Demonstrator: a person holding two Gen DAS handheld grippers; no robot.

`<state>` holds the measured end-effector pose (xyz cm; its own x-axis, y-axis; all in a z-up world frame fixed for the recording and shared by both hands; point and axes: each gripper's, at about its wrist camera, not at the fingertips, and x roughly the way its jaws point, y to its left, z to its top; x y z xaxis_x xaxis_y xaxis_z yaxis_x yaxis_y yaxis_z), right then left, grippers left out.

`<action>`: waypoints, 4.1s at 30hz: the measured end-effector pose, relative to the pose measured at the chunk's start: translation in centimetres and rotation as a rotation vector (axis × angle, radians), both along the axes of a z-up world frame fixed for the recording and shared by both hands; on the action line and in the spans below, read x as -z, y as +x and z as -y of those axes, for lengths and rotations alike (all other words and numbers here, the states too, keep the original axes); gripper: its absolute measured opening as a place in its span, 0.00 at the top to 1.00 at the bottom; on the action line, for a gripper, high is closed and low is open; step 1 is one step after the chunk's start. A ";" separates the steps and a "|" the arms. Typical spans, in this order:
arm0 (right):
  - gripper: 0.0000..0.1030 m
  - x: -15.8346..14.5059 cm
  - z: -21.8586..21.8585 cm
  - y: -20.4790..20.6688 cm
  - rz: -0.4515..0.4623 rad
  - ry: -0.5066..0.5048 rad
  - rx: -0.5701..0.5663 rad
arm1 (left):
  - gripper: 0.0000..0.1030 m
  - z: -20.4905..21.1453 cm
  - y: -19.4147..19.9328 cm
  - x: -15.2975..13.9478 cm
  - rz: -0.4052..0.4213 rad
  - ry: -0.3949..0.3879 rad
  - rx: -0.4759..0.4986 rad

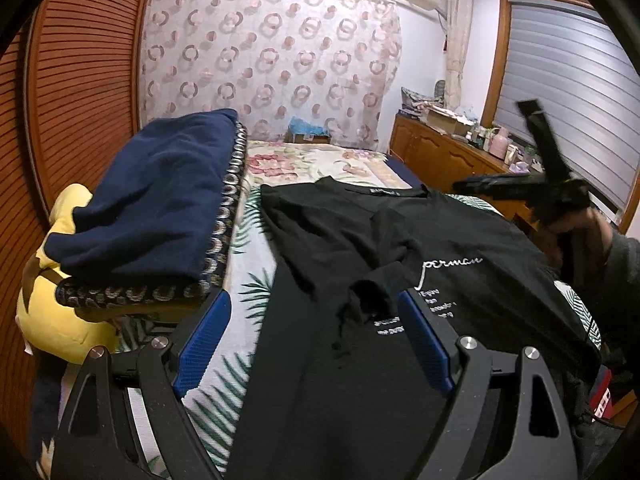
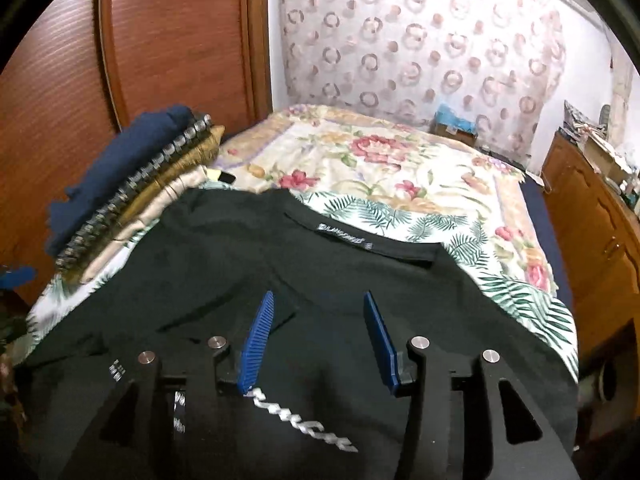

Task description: Fold small clothes

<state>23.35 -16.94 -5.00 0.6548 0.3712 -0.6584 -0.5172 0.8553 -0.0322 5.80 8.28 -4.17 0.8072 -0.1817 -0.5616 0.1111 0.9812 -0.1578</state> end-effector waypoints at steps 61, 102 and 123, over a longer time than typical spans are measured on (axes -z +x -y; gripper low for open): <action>0.53 7.9 5.8 -1.3 -0.101 -0.011 0.050 | 0.30 9.8 2.2 -1.4 -0.164 0.068 0.185; 0.50 8.1 6.4 -1.1 -0.125 0.058 0.028 | 0.56 2.4 23.1 2.9 -0.412 0.289 -0.044; 0.50 8.2 6.5 -0.9 -0.129 0.079 0.027 | 0.93 -0.6 24.9 -1.5 -0.288 0.340 -0.115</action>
